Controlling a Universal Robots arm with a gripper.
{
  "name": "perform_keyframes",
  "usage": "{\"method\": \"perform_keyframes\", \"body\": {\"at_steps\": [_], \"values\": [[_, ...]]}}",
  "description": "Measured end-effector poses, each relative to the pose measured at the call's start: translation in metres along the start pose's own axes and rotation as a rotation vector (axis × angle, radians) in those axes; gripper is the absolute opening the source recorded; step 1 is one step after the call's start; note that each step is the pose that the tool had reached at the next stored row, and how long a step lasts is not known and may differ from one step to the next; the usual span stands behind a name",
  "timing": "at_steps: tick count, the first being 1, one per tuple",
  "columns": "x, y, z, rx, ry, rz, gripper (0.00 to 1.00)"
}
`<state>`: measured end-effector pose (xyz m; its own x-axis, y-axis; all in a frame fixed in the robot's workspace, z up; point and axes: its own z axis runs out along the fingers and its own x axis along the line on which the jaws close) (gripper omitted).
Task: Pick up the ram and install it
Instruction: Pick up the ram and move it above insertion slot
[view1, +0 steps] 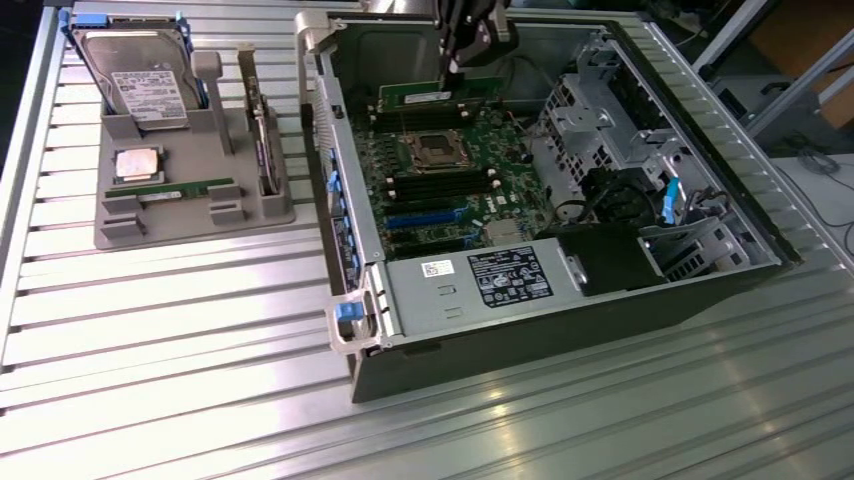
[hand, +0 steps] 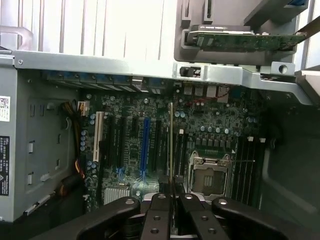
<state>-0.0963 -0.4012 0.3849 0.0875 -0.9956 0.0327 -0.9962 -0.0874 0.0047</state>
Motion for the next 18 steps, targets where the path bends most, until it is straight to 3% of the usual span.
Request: {"method": "perform_keyframes", "body": {"at_steps": [18], "values": [[0.004,-0.0478,0.0016,0.0000,0.0001,0.000,0.13]]}}
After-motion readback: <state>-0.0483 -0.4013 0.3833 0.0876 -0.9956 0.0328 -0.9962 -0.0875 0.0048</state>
